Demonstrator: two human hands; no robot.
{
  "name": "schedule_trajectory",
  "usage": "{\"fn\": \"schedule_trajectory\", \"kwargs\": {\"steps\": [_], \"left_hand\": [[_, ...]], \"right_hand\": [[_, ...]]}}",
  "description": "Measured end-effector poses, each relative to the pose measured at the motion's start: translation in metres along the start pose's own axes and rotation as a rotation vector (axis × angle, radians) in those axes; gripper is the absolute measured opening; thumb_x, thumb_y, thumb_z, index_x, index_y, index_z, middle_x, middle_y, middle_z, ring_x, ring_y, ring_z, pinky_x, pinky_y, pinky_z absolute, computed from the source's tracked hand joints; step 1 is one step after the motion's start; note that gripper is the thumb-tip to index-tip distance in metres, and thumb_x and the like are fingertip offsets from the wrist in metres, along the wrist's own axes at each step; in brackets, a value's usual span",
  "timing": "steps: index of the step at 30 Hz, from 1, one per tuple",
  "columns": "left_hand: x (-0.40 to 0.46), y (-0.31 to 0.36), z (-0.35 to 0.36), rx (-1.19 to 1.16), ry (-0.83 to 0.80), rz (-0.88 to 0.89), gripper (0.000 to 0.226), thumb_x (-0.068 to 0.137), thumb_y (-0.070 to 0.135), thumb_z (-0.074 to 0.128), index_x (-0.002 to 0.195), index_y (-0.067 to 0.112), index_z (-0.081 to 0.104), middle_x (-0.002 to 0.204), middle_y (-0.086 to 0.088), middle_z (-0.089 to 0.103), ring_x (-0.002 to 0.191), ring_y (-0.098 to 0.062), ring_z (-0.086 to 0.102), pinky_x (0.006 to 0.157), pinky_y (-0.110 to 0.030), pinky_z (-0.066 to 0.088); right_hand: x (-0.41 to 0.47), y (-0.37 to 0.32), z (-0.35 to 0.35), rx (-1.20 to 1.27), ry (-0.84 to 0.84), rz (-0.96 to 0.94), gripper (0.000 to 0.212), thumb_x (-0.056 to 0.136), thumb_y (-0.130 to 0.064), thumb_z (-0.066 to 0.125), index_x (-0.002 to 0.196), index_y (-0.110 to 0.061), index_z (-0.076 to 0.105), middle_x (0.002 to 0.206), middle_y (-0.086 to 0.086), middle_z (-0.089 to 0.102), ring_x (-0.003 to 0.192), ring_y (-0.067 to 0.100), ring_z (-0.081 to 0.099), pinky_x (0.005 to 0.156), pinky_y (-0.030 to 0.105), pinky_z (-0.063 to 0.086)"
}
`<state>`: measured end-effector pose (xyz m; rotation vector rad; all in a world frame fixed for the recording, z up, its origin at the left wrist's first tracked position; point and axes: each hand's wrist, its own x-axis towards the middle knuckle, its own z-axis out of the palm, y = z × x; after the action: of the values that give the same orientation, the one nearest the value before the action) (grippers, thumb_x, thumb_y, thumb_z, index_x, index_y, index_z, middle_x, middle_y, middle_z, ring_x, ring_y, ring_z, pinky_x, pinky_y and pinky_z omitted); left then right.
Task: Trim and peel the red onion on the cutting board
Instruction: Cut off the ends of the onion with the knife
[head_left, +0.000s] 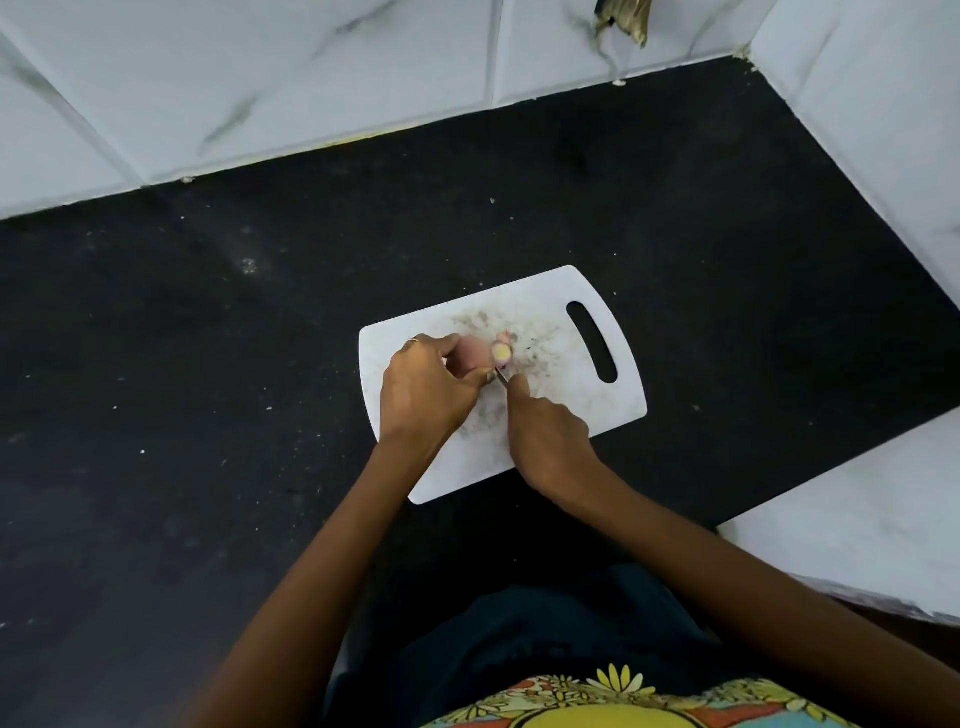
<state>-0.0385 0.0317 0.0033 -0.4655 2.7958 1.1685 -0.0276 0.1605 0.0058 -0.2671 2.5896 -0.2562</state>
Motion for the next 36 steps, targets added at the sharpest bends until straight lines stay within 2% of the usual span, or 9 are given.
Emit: {"fn": "schedule_trajectory", "kwargs": {"steps": [7, 10, 14, 17, 20, 24, 28, 31, 36], "left_hand": [[-0.009, -0.006, -0.006, -0.084, -0.001, 0.008, 0.041, 0.076, 0.032, 0.077, 0.114, 0.02, 0.066, 0.107, 0.001, 0.07, 0.09, -0.014, 0.065, 0.076, -0.022, 0.046], [-0.01, -0.011, -0.008, -0.095, -0.009, 0.006, 0.044, 0.076, 0.035, 0.077, 0.116, 0.02, 0.063, 0.107, 0.002, 0.069, 0.091, -0.013, 0.064, 0.078, -0.023, 0.048], [-0.013, -0.013, -0.003, -0.094, 0.001, 0.004, 0.058, 0.075, 0.039, 0.076, 0.125, 0.02, 0.055, 0.111, -0.003, 0.067, 0.094, -0.018, 0.065, 0.085, -0.037, 0.054], [-0.013, -0.014, 0.0, -0.073, 0.003, -0.006, 0.064, 0.07, 0.038, 0.078, 0.127, 0.02, 0.053, 0.113, -0.005, 0.065, 0.097, -0.021, 0.064, 0.086, -0.04, 0.054], [-0.012, -0.014, 0.001, -0.018, 0.02, 0.005, 0.065, 0.067, 0.038, 0.081, 0.124, 0.018, 0.056, 0.113, -0.005, 0.063, 0.102, -0.021, 0.06, 0.086, -0.038, 0.052], [-0.011, -0.011, 0.004, 0.065, 0.043, 0.024, 0.07, 0.066, 0.04, 0.081, 0.127, 0.018, 0.054, 0.121, -0.007, 0.057, 0.111, -0.023, 0.053, 0.088, -0.038, 0.051], [-0.009, -0.007, 0.011, 0.101, 0.035, 0.037, 0.061, 0.07, 0.038, 0.078, 0.123, 0.016, 0.056, 0.12, -0.008, 0.053, 0.109, -0.025, 0.052, 0.082, -0.037, 0.05], [-0.008, -0.006, 0.013, 0.096, 0.052, 0.047, 0.048, 0.073, 0.036, 0.073, 0.115, 0.016, 0.062, 0.113, -0.008, 0.056, 0.102, -0.026, 0.054, 0.078, -0.038, 0.051], [-0.01, -0.01, 0.012, 0.017, 0.095, 0.065, 0.044, 0.07, 0.034, 0.075, 0.109, 0.016, 0.064, 0.105, -0.006, 0.058, 0.094, -0.022, 0.058, 0.076, -0.035, 0.051]], "right_hand": [[0.003, 0.006, -0.004, 0.084, -0.015, -0.001, 0.029, 0.098, -0.013, 0.031, 0.127, -0.009, 0.034, 0.11, 0.016, 0.062, 0.098, 0.035, 0.061, 0.072, 0.039, 0.039], [0.002, 0.01, -0.011, 0.217, 0.106, -0.015, 0.028, 0.1, -0.02, 0.034, 0.126, -0.009, 0.038, 0.101, 0.017, 0.064, 0.093, 0.039, 0.062, 0.073, 0.042, 0.044], [0.01, 0.016, -0.019, 0.378, 0.24, 0.017, 0.013, 0.097, -0.024, 0.042, 0.092, -0.012, 0.042, 0.083, 0.013, 0.06, 0.083, 0.035, 0.058, 0.064, 0.036, 0.037], [0.022, 0.019, -0.018, 0.502, 0.218, 0.07, 0.022, 0.093, -0.026, 0.05, 0.077, -0.016, 0.039, 0.071, 0.002, 0.05, 0.074, 0.028, 0.054, 0.061, 0.037, 0.038], [0.033, 0.02, -0.017, 0.639, 0.183, 0.122, 0.026, 0.089, -0.035, 0.059, 0.09, -0.01, 0.053, 0.074, 0.0, 0.053, 0.073, 0.023, 0.056, 0.059, 0.039, 0.047], [0.044, 0.014, -0.016, 0.87, 0.174, 0.206, 0.042, 0.08, -0.043, 0.071, 0.103, -0.009, 0.061, 0.09, 0.008, 0.066, 0.072, 0.018, 0.061, 0.044, 0.024, 0.042], [0.049, 0.007, -0.02, 0.975, 0.17, 0.267, 0.037, 0.078, -0.034, 0.076, 0.098, -0.004, 0.066, 0.088, 0.012, 0.069, 0.059, 0.015, 0.059, 0.036, 0.02, 0.04], [0.049, 0.004, -0.019, 1.028, 0.174, 0.313, 0.03, 0.077, -0.026, 0.077, 0.096, -0.005, 0.066, 0.085, 0.008, 0.067, 0.059, 0.014, 0.058, 0.037, 0.021, 0.042], [0.048, 0.004, -0.016, 1.164, 0.222, 0.345, 0.025, 0.074, -0.02, 0.08, 0.093, -0.009, 0.068, 0.081, 0.003, 0.066, 0.062, 0.012, 0.059, 0.035, 0.017, 0.039]]}}
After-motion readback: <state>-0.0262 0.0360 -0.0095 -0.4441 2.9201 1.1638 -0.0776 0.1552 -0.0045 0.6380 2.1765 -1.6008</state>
